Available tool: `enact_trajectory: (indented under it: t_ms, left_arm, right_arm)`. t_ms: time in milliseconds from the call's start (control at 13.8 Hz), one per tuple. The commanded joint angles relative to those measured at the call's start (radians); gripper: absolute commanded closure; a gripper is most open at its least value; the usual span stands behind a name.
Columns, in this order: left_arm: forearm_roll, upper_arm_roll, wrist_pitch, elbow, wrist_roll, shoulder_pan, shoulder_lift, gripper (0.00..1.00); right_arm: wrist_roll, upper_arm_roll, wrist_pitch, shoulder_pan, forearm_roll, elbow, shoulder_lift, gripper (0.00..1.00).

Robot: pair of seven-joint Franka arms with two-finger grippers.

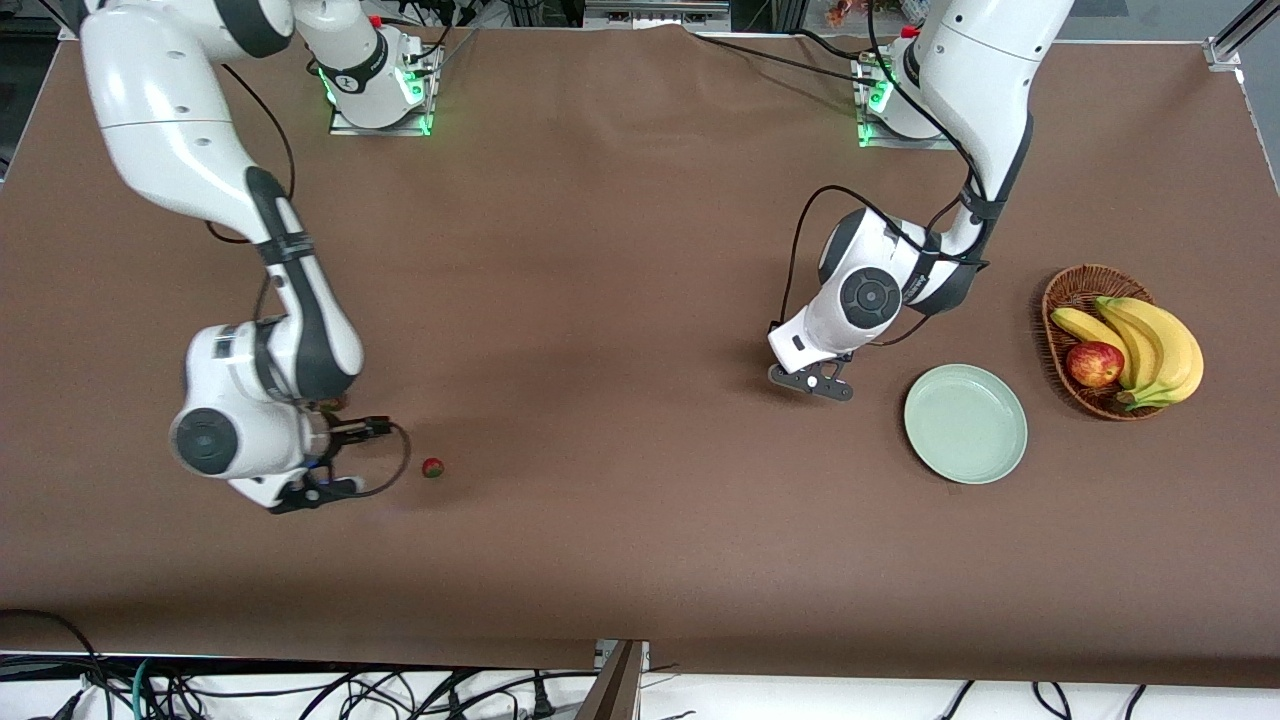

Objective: Collect all strawberries into plate
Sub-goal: 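Lower the strawberry onto the green plate and open the left gripper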

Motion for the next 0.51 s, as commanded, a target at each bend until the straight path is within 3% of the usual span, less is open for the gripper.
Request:
enact_trajectory:
  t_ms: [0, 218, 435]
  left_arm:
    - [0.016, 0.012, -0.052, 0.01, 0.001, 0.049, -0.076, 1.0]
    - [0.103, 0.012, -0.231, 0.114, 0.046, 0.138, -0.104, 1.0]
    - [0.17, 0.014, -0.271, 0.167, 0.189, 0.216, -0.096, 1.0]
  right_arm:
    - [-0.077, 0.014, -0.016, -0.053, -0.002, -0.059, -0.028, 0.0]
    - [-0.074, 0.003, 0.0, -0.054, -0.004, -0.174, -0.09, 0.0]
    - [-0.074, 0.003, 0.0, -0.053, -0.01, -0.222, -0.112, 0.0]
